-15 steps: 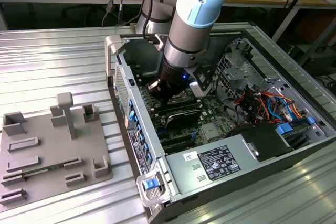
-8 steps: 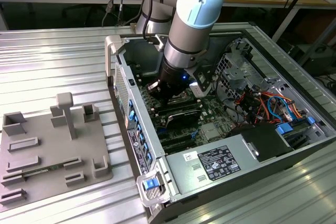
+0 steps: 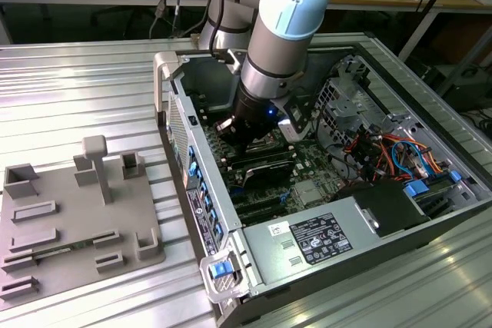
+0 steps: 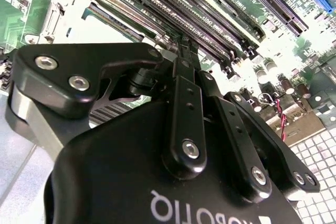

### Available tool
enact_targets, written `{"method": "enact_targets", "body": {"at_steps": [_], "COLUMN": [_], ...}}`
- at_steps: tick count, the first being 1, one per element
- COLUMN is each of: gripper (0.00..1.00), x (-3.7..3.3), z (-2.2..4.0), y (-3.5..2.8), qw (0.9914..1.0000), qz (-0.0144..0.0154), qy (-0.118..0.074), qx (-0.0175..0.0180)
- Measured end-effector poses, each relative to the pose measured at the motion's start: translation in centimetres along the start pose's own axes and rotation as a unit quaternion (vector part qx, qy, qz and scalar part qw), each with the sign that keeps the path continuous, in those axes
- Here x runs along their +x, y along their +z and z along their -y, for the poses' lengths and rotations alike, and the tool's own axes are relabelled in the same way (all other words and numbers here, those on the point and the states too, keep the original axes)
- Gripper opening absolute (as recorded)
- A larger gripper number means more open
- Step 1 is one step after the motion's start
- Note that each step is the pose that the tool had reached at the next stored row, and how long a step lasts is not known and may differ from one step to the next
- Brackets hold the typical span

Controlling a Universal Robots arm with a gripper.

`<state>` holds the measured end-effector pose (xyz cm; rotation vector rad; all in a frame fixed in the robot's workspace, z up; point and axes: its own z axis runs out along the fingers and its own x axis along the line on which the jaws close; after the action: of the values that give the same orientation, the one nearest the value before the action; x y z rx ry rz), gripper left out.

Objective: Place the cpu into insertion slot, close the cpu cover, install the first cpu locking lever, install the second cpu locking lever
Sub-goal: 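Install the second cpu locking lever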

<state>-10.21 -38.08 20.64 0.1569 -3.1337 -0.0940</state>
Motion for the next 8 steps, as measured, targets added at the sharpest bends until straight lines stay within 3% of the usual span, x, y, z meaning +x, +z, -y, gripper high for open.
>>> {"method": "enact_targets", "body": {"at_steps": [4, 8], "gripper": [0.11, 0.11], "x": [0.00, 0.00], "z": [-0.03, -0.09], "y": [-0.45, -1.33], "qw": [1.00000, 1.00000], "qz": [0.0000, 0.0000], "qy": [0.000, 0.000], "qx": [0.0000, -0.0001]}}
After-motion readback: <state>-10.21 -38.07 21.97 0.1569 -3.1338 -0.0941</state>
